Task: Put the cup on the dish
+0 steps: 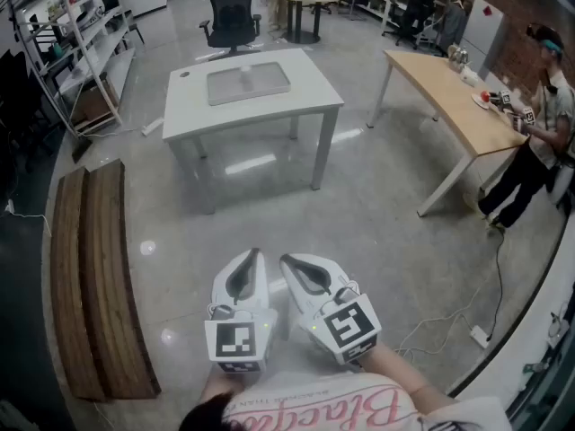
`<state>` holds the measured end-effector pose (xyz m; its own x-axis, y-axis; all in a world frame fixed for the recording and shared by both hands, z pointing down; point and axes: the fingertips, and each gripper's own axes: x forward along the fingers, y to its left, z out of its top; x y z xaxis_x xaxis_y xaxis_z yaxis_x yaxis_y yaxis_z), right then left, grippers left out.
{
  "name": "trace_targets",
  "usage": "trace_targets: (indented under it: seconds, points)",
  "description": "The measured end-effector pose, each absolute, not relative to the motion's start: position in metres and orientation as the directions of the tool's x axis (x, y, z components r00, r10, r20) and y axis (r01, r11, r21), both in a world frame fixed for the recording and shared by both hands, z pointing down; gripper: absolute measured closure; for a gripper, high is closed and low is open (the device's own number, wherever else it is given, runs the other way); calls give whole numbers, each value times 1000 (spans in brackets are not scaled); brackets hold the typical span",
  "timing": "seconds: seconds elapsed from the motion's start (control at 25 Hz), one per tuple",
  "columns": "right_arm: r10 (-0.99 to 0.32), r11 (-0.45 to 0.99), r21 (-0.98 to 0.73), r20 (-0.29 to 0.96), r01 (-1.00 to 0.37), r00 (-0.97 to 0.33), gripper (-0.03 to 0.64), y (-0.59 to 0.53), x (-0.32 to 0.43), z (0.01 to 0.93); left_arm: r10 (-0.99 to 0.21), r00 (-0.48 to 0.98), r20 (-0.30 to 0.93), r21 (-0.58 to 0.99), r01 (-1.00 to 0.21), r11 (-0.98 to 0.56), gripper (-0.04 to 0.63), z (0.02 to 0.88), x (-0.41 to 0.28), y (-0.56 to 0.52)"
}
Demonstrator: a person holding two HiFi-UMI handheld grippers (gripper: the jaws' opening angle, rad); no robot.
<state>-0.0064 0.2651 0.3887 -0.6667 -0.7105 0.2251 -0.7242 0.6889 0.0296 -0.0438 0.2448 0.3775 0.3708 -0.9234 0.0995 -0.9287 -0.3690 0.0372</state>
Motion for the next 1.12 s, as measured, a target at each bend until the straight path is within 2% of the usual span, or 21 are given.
trace_targets:
  seconds: [0.56, 0.72, 1.12]
  points:
    - [-679, 709, -34, 236, -705, -695, 617, 235, -10, 391, -924, 359, 129, 36, -933, -358, 595, 391, -47, 218]
    - [-658, 721, -101, 211, -686, -723, 615, 214, -9, 393, -928, 343, 149, 48, -939, -339, 595, 394, -46, 199]
    - [-635, 735, -131, 215, -666, -742, 615, 140, -8, 385, -935, 305, 182, 34, -952, -304, 595, 389, -50, 126]
